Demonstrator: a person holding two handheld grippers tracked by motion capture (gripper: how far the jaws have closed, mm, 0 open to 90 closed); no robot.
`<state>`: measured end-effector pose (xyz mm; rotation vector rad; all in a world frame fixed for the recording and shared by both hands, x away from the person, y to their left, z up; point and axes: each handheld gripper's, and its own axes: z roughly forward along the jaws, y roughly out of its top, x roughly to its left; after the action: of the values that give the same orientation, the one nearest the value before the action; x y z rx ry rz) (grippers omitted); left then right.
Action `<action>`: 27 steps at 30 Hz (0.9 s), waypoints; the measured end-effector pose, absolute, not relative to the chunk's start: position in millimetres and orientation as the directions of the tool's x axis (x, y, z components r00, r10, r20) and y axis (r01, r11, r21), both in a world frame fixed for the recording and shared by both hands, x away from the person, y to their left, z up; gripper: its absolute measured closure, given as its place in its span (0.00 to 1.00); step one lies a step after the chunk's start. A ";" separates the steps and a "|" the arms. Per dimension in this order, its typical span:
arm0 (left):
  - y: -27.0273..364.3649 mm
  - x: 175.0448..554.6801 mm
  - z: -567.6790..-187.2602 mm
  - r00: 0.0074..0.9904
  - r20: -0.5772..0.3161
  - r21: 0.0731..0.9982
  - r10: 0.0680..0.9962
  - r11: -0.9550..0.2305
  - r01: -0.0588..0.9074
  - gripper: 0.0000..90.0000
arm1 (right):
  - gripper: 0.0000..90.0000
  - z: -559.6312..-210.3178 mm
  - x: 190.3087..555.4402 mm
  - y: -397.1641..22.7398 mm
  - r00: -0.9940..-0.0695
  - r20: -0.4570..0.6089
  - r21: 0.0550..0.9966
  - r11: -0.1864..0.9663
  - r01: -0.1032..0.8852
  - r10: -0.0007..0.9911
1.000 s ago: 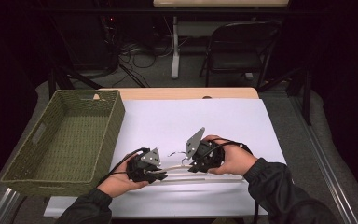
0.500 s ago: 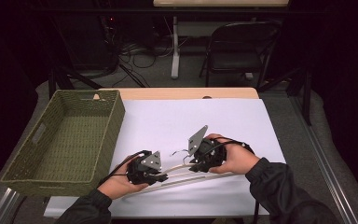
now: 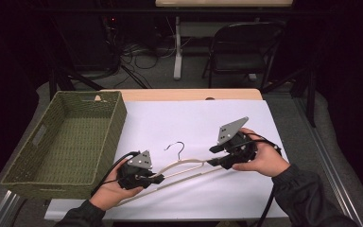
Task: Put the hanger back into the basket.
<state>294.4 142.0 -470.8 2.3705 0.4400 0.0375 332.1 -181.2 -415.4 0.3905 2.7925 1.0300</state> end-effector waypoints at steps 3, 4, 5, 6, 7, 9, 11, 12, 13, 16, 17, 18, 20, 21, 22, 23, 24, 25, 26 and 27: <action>150.3 288.9 -461.4 0.929 -0.100 0.675 0.356 -0.662 0.327 0.97 | 0.60 -411.4 330.2 -190.8 -0.949 -0.051 0.669 0.716 0.198 0.310; 153.4 287.0 -458.0 0.924 -0.098 0.679 0.370 -0.654 0.334 0.97 | 0.60 -410.2 329.8 -194.0 -0.948 -0.052 0.671 0.714 0.200 0.315; 158.7 284.8 -452.4 0.917 -0.098 0.686 0.386 -0.642 0.343 0.97 | 0.60 -409.4 329.7 -197.0 -0.946 -0.050 0.675 0.709 0.204 0.321; 160.6 284.3 -450.3 0.916 -0.100 0.686 0.389 -0.640 0.347 0.97 | 0.60 -408.6 329.8 -201.5 -0.942 -0.053 0.677 0.705 0.210 0.331; 164.8 283.3 -446.2 0.912 -0.096 0.688 0.398 -0.636 0.350 0.97 | 0.60 -408.3 329.8 -203.0 -0.941 -0.054 0.676 0.706 0.212 0.334; 173.6 281.3 -437.9 0.906 -0.080 0.697 0.416 -0.626 0.349 0.97 | 0.60 -408.5 330.4 -208.3 -0.937 -0.052 0.680 0.699 0.221 0.347; 183.9 281.9 -429.5 0.896 -0.075 0.701 0.437 -0.616 0.359 0.97 | 0.60 -409.0 330.6 -212.7 -0.931 -0.048 0.677 0.698 0.235 0.361; 190.7 282.7 -424.5 0.890 -0.071 0.706 0.451 -0.608 0.364 0.97 | 0.60 -409.8 331.3 -214.6 -0.931 -0.047 0.678 0.697 0.236 0.361; 194.9 283.5 -421.6 0.886 -0.068 0.708 0.459 -0.603 0.367 0.97 | 0.60 -410.7 331.5 -216.2 -0.929 -0.044 0.676 0.696 0.243 0.367; 213.2 287.2 -409.0 0.867 -0.060 0.718 0.495 -0.582 0.382 0.97 | 0.60 -413.5 333.0 -219.5 -0.925 -0.038 0.676 0.691 0.255 0.378; 217.3 288.3 -406.0 0.862 -0.058 0.716 0.503 -0.581 0.387 0.97 | 0.59 -414.3 333.6 -220.6 -0.924 -0.038 0.674 0.692 0.259 0.382; 222.3 289.6 -402.6 0.856 -0.056 0.718 0.513 -0.575 0.392 0.97 | 0.59 -414.6 334.1 -221.3 -0.922 -0.035 0.669 0.695 0.265 0.385; 231.9 292.5 -395.6 0.843 -0.048 0.715 0.536 -0.571 0.403 0.97 | 0.58 -416.0 335.6 -222.9 -0.917 -0.030 0.667 0.691 0.277 0.397; 236.6 294.2 -392.6 0.838 -0.045 0.715 0.544 -0.568 0.408 0.97 | 0.58 -417.0 336.5 -223.5 -0.915 -0.030 0.669 0.689 0.280 0.402; 241.0 295.7 -389.8 0.829 -0.047 0.713 0.557 -0.563 0.418 0.97 | 0.58 -417.2 337.0 -224.5 -0.914 -0.021 0.662 0.690 0.291 0.406; 246.1 297.6 -386.6 0.821 -0.039 0.713 0.570 -0.560 0.423 0.97 | 0.58 -418.1 338.1 -225.1 -0.912 -0.025 0.660 0.692 0.293 0.410; 250.1 299.2 -384.3 0.816 -0.033 0.712 0.577 -0.559 0.424 0.97 | 0.58 -419.6 338.9 -225.7 -0.909 -0.024 0.662 0.688 0.298 0.416; 252.7 300.5 -382.9 0.811 -0.032 0.713 0.584 -0.556 0.428 0.97 | 0.58 -419.8 339.2 -226.2 -0.907 -0.021 0.654 0.692 0.306 0.421; 256.3 302.0 -381.0 0.805 -0.031 0.713 0.593 -0.551 0.434 0.97 | 0.57 -420.3 339.8 -226.7 -0.907 -0.021 0.652 0.693 0.307 0.421; 259.7 303.7 -379.7 0.799 -0.032 0.715 0.601 -0.545 0.438 0.97 | 0.57 -421.1 340.3 -227.1 -0.904 -0.019 0.654 0.689 0.311 0.427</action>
<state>303.7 259.7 -379.7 2.2341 0.7628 0.2800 340.3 -227.1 -421.1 0.6016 2.7283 1.0102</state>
